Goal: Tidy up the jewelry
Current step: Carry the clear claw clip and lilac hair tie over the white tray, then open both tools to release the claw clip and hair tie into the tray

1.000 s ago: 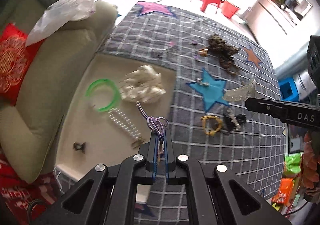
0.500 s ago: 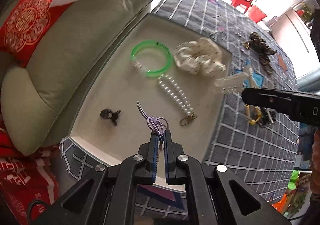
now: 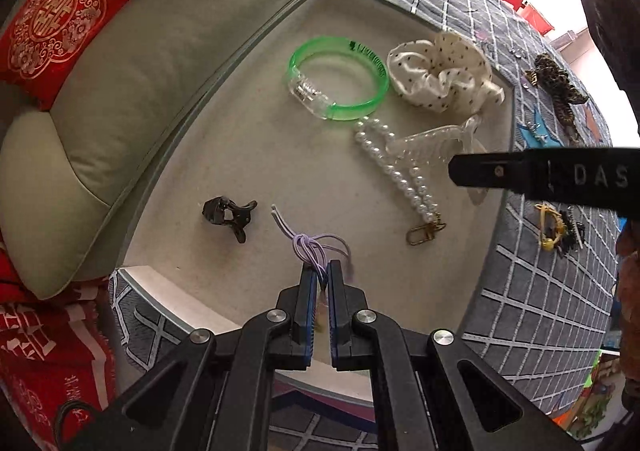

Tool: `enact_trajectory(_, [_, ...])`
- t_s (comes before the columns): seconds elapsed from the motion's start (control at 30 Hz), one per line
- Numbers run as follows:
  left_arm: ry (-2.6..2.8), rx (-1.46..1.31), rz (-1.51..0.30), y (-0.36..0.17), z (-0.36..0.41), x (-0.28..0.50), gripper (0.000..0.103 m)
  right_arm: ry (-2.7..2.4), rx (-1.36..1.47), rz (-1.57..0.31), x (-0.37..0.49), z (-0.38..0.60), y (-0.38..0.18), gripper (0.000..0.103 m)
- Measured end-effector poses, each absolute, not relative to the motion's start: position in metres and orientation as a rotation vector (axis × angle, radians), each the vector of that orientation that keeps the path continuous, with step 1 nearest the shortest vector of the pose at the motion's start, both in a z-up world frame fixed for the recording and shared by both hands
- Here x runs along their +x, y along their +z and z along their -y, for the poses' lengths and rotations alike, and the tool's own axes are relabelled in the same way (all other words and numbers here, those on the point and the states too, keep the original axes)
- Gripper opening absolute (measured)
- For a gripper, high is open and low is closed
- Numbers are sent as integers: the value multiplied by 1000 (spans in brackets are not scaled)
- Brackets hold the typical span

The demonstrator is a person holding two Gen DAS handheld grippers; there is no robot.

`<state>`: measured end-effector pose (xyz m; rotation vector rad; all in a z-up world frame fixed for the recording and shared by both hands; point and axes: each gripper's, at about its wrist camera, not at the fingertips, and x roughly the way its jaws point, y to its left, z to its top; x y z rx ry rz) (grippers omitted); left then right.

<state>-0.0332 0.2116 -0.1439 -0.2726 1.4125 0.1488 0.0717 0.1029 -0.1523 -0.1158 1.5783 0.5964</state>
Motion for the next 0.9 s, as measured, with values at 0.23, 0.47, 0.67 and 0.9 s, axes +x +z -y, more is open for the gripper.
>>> enact_trajectory(0.23, [169,-244,-1426,-155,-212,-28,7,558,-125,-1584,90,-103,-166,34])
enact_trajectory(0.47, [184,-199,-1432,-158,-209,-26,7,545,-123,-1610,98,-107,-182,34])
enact_trajectory(0.67, [193,-168,-1447,-159,-203,-25,7,559,-121,-1629,98,-109,-186,34])
enact_trajectory(0.9, [199,-174,-1477,-158,-201,-26,7,588,-111,-1617,102,-117,-177,43])
